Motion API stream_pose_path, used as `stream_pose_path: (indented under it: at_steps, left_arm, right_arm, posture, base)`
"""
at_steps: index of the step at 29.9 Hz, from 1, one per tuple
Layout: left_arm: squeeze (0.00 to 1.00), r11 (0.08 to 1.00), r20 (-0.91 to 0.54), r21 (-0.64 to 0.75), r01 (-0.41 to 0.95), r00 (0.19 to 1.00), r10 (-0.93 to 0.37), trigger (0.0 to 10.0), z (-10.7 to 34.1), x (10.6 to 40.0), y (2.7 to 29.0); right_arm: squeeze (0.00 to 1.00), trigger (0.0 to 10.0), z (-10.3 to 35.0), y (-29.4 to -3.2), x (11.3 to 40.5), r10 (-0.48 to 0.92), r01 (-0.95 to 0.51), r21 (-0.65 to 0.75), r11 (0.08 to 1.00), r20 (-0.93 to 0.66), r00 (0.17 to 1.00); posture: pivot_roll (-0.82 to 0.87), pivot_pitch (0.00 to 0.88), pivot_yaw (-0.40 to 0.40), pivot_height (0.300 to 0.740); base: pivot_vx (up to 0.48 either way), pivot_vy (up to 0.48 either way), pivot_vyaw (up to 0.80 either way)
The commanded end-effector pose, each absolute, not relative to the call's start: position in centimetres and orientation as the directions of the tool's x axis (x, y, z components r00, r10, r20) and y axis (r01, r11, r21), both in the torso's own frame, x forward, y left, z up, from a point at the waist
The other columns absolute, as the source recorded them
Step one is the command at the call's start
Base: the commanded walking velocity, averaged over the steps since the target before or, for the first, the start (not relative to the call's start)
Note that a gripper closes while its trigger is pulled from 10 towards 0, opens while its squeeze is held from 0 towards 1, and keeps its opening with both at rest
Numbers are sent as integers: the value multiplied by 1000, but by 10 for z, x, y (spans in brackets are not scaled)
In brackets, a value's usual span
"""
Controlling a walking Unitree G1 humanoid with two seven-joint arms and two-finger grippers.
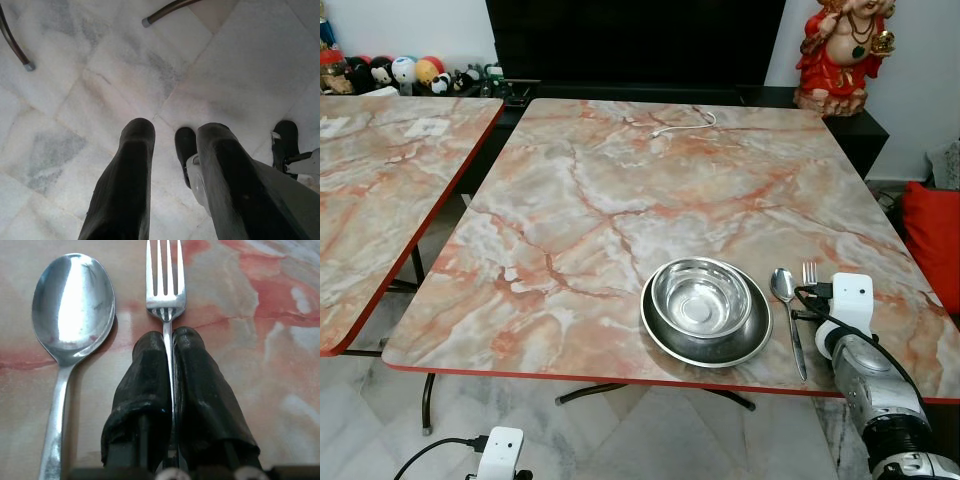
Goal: Setting the table
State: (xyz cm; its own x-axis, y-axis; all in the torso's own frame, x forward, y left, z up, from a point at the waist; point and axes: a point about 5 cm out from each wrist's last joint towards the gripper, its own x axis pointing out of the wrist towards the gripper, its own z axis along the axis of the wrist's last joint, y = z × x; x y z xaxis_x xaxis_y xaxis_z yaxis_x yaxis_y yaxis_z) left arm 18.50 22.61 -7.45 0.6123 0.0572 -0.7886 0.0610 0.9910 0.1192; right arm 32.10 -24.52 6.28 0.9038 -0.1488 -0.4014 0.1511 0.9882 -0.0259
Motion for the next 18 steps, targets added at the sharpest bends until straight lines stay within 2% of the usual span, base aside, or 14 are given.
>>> stream_pose_path:
  at_steps: [1,18]
  left_arm:
    - [0,992,-800,112,55,598,57,10000,-77,182,225]
    - [0,992,-793,109,60,607,51,10000,-76,184,222]
  right_arm:
    - [0,10000,66,-243,325,-143,148,-16,989,-392,909]
    - [0,10000,63,-240,325,-146,155,-8,988,-399,905]
  posture:
    - [77,26,-29,740]
    - [81,28,-29,740]
  base:
    - [0,0,0]
    - [0,0,0]
